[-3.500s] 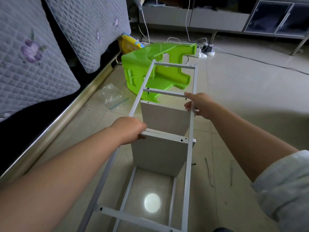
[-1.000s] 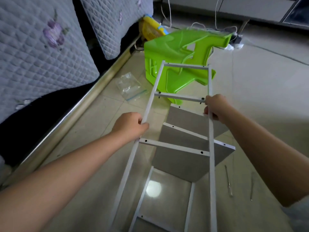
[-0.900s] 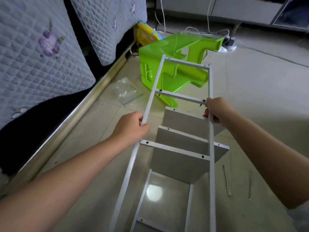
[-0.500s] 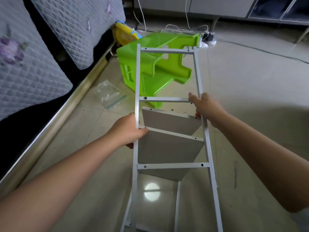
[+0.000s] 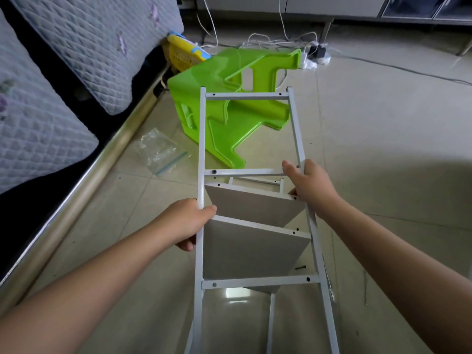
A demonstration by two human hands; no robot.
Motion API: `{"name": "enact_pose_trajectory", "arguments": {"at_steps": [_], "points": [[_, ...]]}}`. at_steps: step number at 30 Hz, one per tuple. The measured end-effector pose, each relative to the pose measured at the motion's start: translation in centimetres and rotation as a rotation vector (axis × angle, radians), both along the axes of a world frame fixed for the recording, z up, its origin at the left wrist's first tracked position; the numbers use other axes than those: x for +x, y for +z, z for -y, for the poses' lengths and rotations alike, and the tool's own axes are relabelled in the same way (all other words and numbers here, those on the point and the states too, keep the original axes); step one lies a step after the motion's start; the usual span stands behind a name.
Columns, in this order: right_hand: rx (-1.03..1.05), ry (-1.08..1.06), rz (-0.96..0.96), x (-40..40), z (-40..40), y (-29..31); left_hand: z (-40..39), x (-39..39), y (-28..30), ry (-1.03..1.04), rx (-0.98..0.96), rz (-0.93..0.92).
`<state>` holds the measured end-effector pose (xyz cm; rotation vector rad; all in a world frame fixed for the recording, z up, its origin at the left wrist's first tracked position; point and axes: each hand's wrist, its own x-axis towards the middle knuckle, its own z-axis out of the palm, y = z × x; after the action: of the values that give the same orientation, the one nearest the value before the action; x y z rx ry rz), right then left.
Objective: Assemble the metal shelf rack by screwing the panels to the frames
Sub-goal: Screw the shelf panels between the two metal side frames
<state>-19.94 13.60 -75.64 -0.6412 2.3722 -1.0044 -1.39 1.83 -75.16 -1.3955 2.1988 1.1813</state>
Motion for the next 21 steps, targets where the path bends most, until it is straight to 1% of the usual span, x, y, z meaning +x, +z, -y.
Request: {"name": "enact_pose_trajectory", "arguments": {"at_steps": [2, 3, 5, 6, 7, 9, 10, 12, 14, 17, 21], "points": [[0.007, 0.01, -0.007, -0.1, 0.2, 0.1, 0.1, 0.0, 0.1, -0.019, -0.025, 0.013], [0.007, 0.012, -0.012, -0.2, 0.3, 0.1, 0.2, 0.0, 0.1, -0.056, -0.068, 0.043], [-0.003, 0.004, -0.028, -0.1, 0.4, -0.2, 0.4, -0.1, 0.1, -0.164, -0.251, 0.123], [-0.006, -0.006, -0.037, -0.1, 0.3, -0.3, 0.4, -0.2, 0.0, -0.189, -0.364, 0.131], [-0.007, -0.016, -0.038, 0.0, 0.3, -0.4, 0.4, -0.4, 0.0, -0.182, -0.455, 0.1], [-0.012, -0.027, -0.02, 0.1, 0.1, -0.5, 0.5, -1.3, -0.1, -0.102, -0.531, -0.054], [-0.021, -0.031, -0.008, 0.1, 0.1, -0.5, 0.7, -1.8, -0.3, -0.054, -0.518, -0.14], [-0.037, -0.042, 0.011, 0.0, 0.2, -0.4, 1.4, -2.7, -0.6, 0.016, -0.425, -0.274], [-0.041, -0.057, 0.045, -0.1, 0.4, -0.2, 1.8, -3.0, -1.0, 0.055, -0.313, -0.336], [0.017, -0.043, 0.066, -0.1, 0.9, 0.1, 1.8, -2.8, -0.8, 0.112, -0.195, -0.368], [0.13, -0.015, 0.064, 0.3, 1.4, 1.1, 2.2, -3.0, -0.3, 0.193, -0.182, -0.324]]}}
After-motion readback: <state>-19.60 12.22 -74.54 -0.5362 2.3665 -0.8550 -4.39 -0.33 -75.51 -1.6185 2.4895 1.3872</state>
